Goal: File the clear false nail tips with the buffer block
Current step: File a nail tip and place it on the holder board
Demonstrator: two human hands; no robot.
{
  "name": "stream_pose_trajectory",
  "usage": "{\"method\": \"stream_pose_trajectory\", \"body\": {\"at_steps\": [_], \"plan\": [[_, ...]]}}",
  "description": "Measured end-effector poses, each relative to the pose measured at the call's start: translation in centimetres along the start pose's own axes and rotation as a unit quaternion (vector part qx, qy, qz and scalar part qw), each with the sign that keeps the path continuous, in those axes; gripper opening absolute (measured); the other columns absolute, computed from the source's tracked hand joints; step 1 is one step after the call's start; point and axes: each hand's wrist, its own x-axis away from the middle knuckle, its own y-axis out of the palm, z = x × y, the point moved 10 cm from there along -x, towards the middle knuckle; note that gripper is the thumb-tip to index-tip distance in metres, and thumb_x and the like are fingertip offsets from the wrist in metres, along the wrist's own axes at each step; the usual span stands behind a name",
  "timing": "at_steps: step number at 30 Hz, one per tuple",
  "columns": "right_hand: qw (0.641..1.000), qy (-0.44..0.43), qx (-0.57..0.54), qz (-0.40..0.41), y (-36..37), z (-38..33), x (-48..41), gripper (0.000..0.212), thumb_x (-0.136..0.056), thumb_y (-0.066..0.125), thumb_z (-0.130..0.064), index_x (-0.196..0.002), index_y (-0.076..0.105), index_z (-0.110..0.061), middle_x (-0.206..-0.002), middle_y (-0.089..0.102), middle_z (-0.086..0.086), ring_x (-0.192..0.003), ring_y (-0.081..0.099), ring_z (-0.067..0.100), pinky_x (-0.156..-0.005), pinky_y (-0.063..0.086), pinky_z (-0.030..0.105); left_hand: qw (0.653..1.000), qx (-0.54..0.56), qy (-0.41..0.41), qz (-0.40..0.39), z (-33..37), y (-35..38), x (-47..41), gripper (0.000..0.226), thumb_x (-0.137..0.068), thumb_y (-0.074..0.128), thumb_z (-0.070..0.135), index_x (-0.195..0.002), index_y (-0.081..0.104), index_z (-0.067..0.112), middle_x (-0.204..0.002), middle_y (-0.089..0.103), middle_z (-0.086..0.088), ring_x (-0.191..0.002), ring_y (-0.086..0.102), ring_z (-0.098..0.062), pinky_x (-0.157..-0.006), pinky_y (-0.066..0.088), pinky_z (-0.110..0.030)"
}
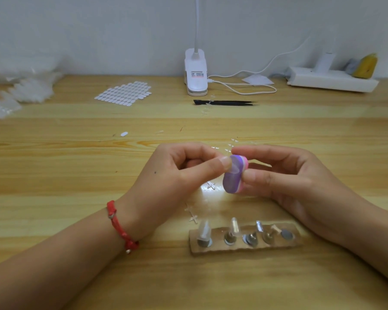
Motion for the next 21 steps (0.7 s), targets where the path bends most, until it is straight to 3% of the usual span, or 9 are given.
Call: {"method": "stream_pose_trajectory", "body": {"at_steps": [4, 7, 9, 13, 17, 21], "plan": [[1.0, 0.006, -0.017, -0.013, 0.3, 0.0, 0.0, 0.037, -0.062, 0.076, -0.006, -0.097, 0.078, -0.016, -0.089, 0.076, 0.009, -0.085, 0.072, 0.016, -0.073, 0.057, 0.023, 0.999, 0.005, -0.004, 0.041, -0.2, -1.1, -0.1, 0.02, -0.065, 0.08, 0.031, -0.068, 0.073, 0.013, -0.074, 0.052, -0.036, -0.072, 0.045, -0.021, -0.063, 0.041, -0.02], [1.0, 0.004, -0.015, 0.006, -0.2, 0.1, -0.1, 0.036, -0.064, 0.074, -0.009, -0.099, 0.077, -0.012, -0.095, 0.075, 0.011, -0.087, 0.072, 0.018, -0.073, 0.057, 0.025, 1.0, 0.021, -0.011, 0.007, -0.3, -0.6, -0.1, 0.011, -0.071, 0.072, 0.03, -0.065, 0.073, 0.02, -0.068, 0.055, -0.024, -0.065, 0.053, -0.017, -0.058, 0.042, -0.019], [1.0, 0.005, 0.006, 0.007, -0.1, 0.1, -0.1, 0.041, -0.062, 0.081, -0.003, -0.101, 0.077, -0.013, -0.1, 0.075, 0.012, -0.09, 0.072, 0.021, -0.075, 0.057, 0.026, 1.0, 0.015, -0.006, -0.021, -0.2, 0.0, -0.1, 0.013, -0.072, 0.066, 0.029, -0.066, 0.073, 0.02, -0.07, 0.061, -0.019, -0.068, 0.054, -0.016, -0.065, 0.042, -0.021], [1.0, 0.015, 0.02, -0.011, 0.2, 0.1, 0.2, 0.042, -0.061, 0.082, -0.009, -0.102, 0.077, -0.019, -0.097, 0.075, 0.014, -0.089, 0.072, 0.022, -0.077, 0.057, 0.028, 1.0, 0.003, -0.007, 0.013, -0.3, -0.5, -0.1, 0.019, -0.069, 0.078, 0.031, -0.071, 0.074, 0.013, -0.076, 0.056, -0.034, -0.071, 0.049, -0.017, -0.067, 0.041, -0.022], [1.0, 0.009, -0.008, -0.001, 0.0, 0.0, 0.1, 0.041, -0.057, 0.082, -0.006, -0.096, 0.079, -0.017, -0.091, 0.075, 0.012, -0.085, 0.072, 0.019, -0.074, 0.056, 0.025, 0.999, 0.013, -0.015, 0.042, -0.4, -1.2, -0.1, 0.014, -0.066, 0.079, 0.031, -0.068, 0.074, 0.018, -0.069, 0.049, -0.024, -0.065, 0.042, -0.018, -0.055, 0.04, -0.017], [1.0, 0.001, 0.011, 0.008, -0.1, 0.0, 0.0, 0.038, -0.061, 0.078, -0.016, -0.098, 0.077, -0.015, -0.1, 0.074, 0.018, -0.091, 0.072, 0.026, -0.078, 0.057, 0.03, 1.0, 0.01, -0.001, -0.006, 0.1, 0.0, 0.0, 0.017, -0.073, 0.067, 0.031, -0.07, 0.074, 0.016, -0.074, 0.049, -0.041, -0.072, 0.042, -0.023, -0.068, 0.036, -0.028]]}}
